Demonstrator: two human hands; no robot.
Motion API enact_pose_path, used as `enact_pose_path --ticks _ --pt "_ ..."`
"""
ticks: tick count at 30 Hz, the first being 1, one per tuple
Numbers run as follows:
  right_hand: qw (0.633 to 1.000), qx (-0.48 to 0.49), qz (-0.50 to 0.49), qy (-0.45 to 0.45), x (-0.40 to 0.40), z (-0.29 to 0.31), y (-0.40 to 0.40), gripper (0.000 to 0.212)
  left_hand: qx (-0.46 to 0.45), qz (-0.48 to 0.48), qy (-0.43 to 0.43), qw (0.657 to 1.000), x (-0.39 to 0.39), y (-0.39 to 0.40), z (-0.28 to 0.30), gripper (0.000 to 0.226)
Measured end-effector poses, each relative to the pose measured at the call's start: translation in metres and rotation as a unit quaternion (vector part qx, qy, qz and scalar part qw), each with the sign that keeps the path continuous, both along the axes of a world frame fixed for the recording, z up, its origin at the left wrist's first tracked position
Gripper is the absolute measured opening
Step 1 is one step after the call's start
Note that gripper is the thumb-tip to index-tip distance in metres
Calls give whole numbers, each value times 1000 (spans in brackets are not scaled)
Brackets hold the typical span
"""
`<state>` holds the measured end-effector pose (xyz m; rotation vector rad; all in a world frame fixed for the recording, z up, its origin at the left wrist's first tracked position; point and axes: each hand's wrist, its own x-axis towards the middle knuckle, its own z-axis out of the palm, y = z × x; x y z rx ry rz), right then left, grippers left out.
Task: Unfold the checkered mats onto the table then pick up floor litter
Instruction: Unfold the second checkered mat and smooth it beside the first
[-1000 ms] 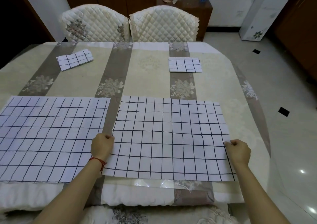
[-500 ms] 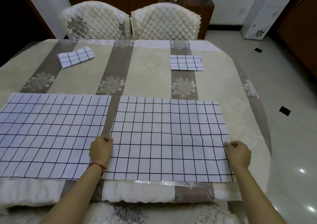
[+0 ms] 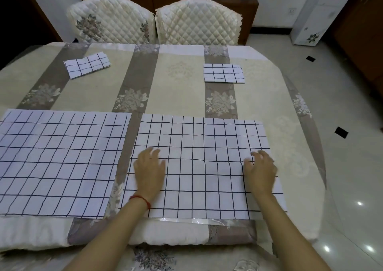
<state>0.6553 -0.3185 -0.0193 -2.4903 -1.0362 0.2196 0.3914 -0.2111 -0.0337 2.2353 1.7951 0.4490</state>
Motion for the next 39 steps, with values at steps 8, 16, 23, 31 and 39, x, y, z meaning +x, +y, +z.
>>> enact_pose_path --ticks 8,16,23,31,39 --pt "951 -105 289 -28 -57 -40 43 68 -108 -201 100 969 81 -8 -23 58" --pt "989 -122 80 -27 10 -45 4 69 -94 -77 81 989 23 8 -38 76" --pt "974 -80 209 -24 -27 -29 77 55 -55 -172 58 982 123 13 -9 66" --pt "982 -103 152 -37 16 -54 67 57 -87 -120 104 983 81 53 -40 56" --pt "992 -73 86 -51 5 -35 44 58 -37 -100 73 992 78 17 -25 56"
